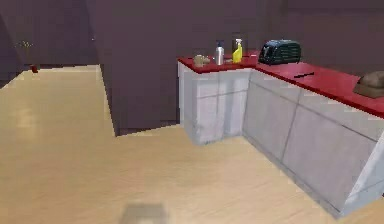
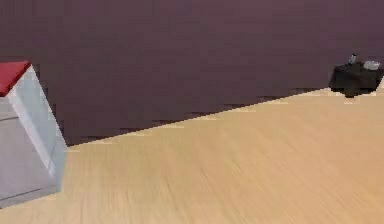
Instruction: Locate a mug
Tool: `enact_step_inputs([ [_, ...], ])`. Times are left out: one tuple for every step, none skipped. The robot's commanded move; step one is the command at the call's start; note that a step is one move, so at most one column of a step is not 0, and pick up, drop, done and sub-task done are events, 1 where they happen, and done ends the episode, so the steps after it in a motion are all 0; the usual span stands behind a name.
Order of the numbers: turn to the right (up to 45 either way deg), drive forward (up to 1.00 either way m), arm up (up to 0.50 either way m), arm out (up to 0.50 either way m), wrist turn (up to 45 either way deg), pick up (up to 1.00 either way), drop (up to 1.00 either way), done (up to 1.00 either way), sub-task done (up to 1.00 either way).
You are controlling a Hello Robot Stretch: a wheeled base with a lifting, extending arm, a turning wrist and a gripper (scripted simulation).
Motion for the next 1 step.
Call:
enact_step_inputs([
  [0.0,1.0,0.0,0.0,0.0,0.0,0.0,0.0,0.0],
])
